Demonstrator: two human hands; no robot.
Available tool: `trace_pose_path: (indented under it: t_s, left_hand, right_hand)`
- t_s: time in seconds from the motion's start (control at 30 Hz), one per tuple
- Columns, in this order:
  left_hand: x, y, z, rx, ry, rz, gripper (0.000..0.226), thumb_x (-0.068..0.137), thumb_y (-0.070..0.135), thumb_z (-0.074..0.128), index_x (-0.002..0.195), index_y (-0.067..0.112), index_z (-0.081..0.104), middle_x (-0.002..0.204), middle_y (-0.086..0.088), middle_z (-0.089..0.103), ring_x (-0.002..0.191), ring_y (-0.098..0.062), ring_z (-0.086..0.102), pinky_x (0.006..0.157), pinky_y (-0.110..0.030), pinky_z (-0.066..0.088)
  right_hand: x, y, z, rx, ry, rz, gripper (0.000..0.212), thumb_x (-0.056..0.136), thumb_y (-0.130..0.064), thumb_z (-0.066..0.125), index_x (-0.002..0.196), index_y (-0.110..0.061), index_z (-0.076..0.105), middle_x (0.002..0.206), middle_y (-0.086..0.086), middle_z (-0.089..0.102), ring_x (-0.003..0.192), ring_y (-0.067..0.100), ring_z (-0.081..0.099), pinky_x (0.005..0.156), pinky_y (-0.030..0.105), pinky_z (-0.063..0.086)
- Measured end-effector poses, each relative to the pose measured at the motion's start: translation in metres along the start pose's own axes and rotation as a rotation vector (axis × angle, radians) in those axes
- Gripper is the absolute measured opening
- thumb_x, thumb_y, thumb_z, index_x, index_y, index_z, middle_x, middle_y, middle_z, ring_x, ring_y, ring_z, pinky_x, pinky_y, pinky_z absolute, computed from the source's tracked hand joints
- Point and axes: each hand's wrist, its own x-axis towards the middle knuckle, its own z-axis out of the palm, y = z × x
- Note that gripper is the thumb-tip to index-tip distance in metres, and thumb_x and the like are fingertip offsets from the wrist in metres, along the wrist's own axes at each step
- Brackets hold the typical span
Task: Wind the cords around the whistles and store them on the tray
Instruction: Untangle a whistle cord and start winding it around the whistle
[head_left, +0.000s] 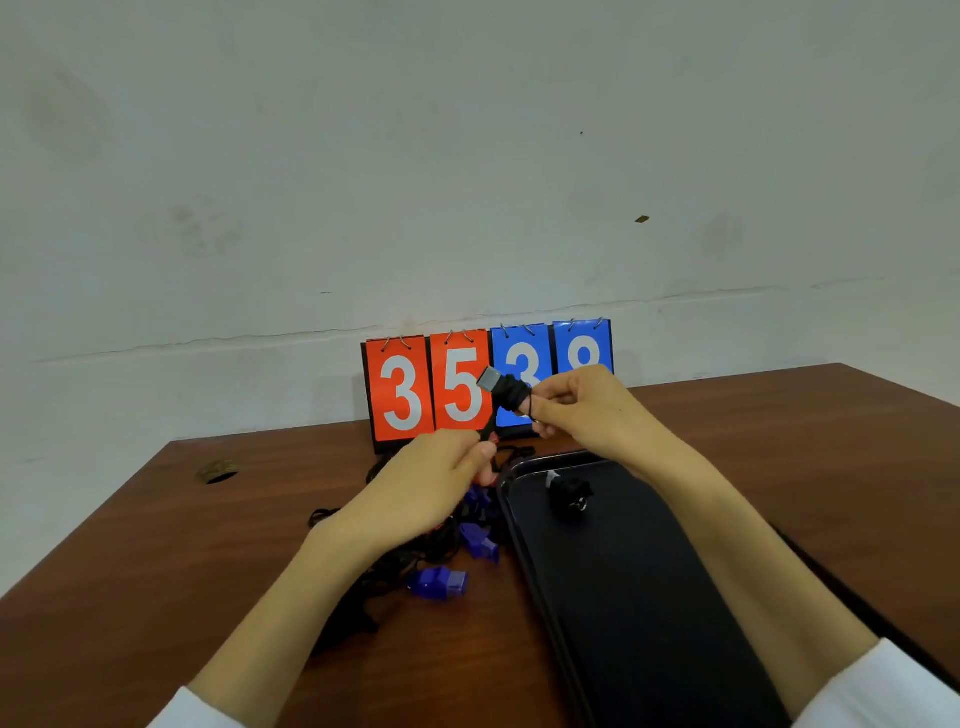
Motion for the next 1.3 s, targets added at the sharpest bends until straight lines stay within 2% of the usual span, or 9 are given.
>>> trace_pose_path:
  t_s: [0.13, 0.3, 0.43, 0.53, 0.63, 0.8, 1.07, 1.2, 1.3]
  left_hand:
    - [-0.002, 0.001, 0.005, 0.273, -0.074, 0.000, 0.024, 0.101, 0.024, 0.035, 0.082, 0.018, 0.048, 0.073, 0.006, 0.050, 0.067, -0.011, 0.049, 0.065, -0.026, 0.040]
    - [-0.003, 0.005, -0.004, 0.307, 0.029, 0.040, 0.022, 0.097, 0.029, 0.046, 0.088, 0.022, 0.065, 0.079, 0.008, 0.057, 0.068, -0.006, 0.051, 0.059, -0.014, 0.035]
    - [-0.002, 0.006, -0.013, 0.219, 0.266, 0.018, 0.016, 0.090, 0.026, 0.060, 0.095, 0.021, 0.073, 0.083, 0.011, 0.058, 0.072, -0.003, 0.050, 0.063, -0.007, 0.033]
    - [0.000, 0.006, -0.018, 0.130, 0.351, 0.006, 0.009, 0.084, 0.021, 0.067, 0.089, 0.023, 0.074, 0.087, 0.013, 0.060, 0.080, -0.004, 0.055, 0.074, -0.015, 0.044]
    - [0.000, 0.007, -0.018, 0.002, 0.394, -0.007, 0.008, 0.082, 0.015, 0.069, 0.083, 0.022, 0.072, 0.084, 0.014, 0.063, 0.082, -0.003, 0.059, 0.078, -0.018, 0.048]
    - [0.001, 0.006, -0.016, -0.071, 0.450, -0.033, 0.016, 0.080, 0.015, 0.070, 0.089, 0.028, 0.066, 0.080, 0.014, 0.061, 0.076, -0.003, 0.059, 0.064, -0.008, 0.044]
    - [0.001, 0.004, -0.014, -0.108, 0.500, -0.052, 0.005, 0.081, 0.018, 0.071, 0.082, 0.022, 0.069, 0.075, 0.013, 0.063, 0.075, -0.008, 0.062, 0.074, -0.027, 0.055]
    - [0.002, 0.002, -0.011, -0.090, 0.519, -0.051, 0.010, 0.085, 0.018, 0.066, 0.092, 0.020, 0.073, 0.084, 0.011, 0.065, 0.078, -0.002, 0.059, 0.073, -0.011, 0.045]
    - [0.002, 0.002, -0.012, -0.074, 0.524, -0.064, 0.012, 0.083, 0.018, 0.068, 0.091, 0.026, 0.069, 0.073, 0.010, 0.062, 0.069, -0.005, 0.057, 0.065, -0.011, 0.043]
  right_hand:
    - [0.000, 0.002, 0.014, -0.213, 0.045, -0.002, 0.011, 0.089, -0.020, 0.061, 0.085, -0.014, 0.069, 0.070, 0.002, 0.064, 0.060, 0.008, 0.053, 0.058, 0.017, 0.043]
    - [-0.002, 0.001, 0.026, -0.496, 0.099, -0.056, 0.040, 0.088, -0.020, 0.060, 0.052, -0.016, 0.044, 0.050, -0.002, 0.036, 0.046, 0.010, 0.033, 0.050, 0.015, 0.030]
    - [-0.002, -0.002, 0.030, -0.593, 0.090, -0.124, 0.023, 0.089, -0.023, 0.059, 0.079, -0.005, 0.068, 0.058, 0.001, 0.050, 0.053, 0.012, 0.044, 0.058, 0.017, 0.042]
    - [-0.006, -0.007, 0.033, -0.611, 0.040, -0.161, 0.019, 0.089, -0.025, 0.059, 0.091, -0.009, 0.070, 0.077, 0.006, 0.065, 0.069, 0.016, 0.058, 0.069, 0.022, 0.048]
    - [-0.008, -0.011, 0.034, -0.648, 0.015, -0.199, 0.018, 0.089, -0.028, 0.060, 0.094, -0.014, 0.070, 0.077, 0.003, 0.064, 0.070, 0.015, 0.057, 0.068, 0.021, 0.047]
    - [-0.009, -0.017, 0.035, -0.705, -0.005, -0.268, 0.019, 0.090, -0.029, 0.058, 0.098, -0.015, 0.068, 0.075, 0.000, 0.059, 0.069, 0.014, 0.054, 0.063, 0.020, 0.041]
    - [-0.014, -0.022, 0.038, -0.761, -0.019, -0.348, 0.021, 0.094, -0.028, 0.052, 0.104, -0.015, 0.065, 0.078, -0.001, 0.052, 0.072, 0.013, 0.048, 0.068, 0.022, 0.038]
    - [-0.014, -0.025, 0.037, -0.767, -0.020, -0.382, 0.021, 0.095, -0.029, 0.049, 0.103, -0.015, 0.064, 0.082, -0.001, 0.053, 0.076, 0.012, 0.046, 0.070, 0.021, 0.036]
    - [-0.015, -0.024, 0.038, -0.764, -0.019, -0.394, 0.022, 0.095, -0.028, 0.049, 0.103, -0.015, 0.064, 0.088, 0.001, 0.059, 0.078, 0.011, 0.047, 0.071, 0.021, 0.036]
